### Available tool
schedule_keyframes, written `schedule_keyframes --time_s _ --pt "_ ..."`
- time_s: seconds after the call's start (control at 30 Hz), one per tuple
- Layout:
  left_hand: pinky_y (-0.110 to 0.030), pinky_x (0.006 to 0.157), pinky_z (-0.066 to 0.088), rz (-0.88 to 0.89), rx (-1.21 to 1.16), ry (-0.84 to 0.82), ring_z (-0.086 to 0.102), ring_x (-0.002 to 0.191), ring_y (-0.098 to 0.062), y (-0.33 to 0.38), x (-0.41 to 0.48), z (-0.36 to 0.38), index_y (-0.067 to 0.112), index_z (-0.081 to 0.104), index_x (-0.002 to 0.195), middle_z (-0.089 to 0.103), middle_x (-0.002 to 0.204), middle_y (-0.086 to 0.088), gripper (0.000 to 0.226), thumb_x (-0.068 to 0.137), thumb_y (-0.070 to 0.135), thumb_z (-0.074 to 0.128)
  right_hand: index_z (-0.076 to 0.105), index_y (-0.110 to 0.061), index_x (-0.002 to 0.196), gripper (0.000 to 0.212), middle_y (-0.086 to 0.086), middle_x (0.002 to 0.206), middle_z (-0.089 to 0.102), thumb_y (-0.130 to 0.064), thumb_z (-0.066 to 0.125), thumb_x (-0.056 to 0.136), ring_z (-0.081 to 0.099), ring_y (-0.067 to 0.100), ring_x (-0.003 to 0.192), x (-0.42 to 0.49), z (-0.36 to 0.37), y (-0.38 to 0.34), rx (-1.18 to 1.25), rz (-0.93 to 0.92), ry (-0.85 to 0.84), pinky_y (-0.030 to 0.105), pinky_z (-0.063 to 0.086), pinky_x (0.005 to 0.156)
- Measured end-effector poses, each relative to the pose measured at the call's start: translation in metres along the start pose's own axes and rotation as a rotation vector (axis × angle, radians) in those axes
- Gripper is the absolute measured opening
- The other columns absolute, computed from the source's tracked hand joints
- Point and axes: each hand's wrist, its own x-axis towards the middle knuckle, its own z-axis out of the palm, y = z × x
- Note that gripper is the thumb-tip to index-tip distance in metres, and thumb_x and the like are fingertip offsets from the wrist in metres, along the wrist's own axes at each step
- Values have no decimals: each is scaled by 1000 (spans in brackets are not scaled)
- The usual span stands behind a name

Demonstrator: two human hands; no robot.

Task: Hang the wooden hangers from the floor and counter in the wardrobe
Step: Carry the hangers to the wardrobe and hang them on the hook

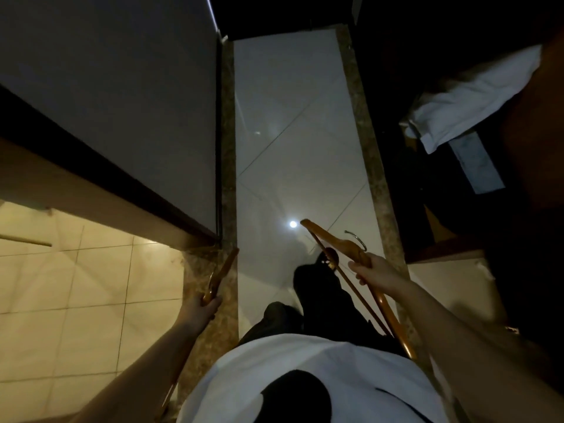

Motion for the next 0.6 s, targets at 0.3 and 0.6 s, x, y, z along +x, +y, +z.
schedule_keyframes --time_s 0.3,0.6 --pt "-34 76 50 134 -66 -100 59 84 -25 171 63 24 7 57 102 59 86 -10 21 94 25 51 49 -2 120 37 11 97 56 -28 52 93 54 20 81 55 -94 26 -29 253 -25 27 44 67" --pt "-25 70 47 374 60 -193 58 79 -20 353 122 39 7 55 100 58 80 -4 12 92 17 53 44 -7 135 53 18 124 55 -37 52 91 54 31 110 113 -191 -10 8 295 52 39 47 94"
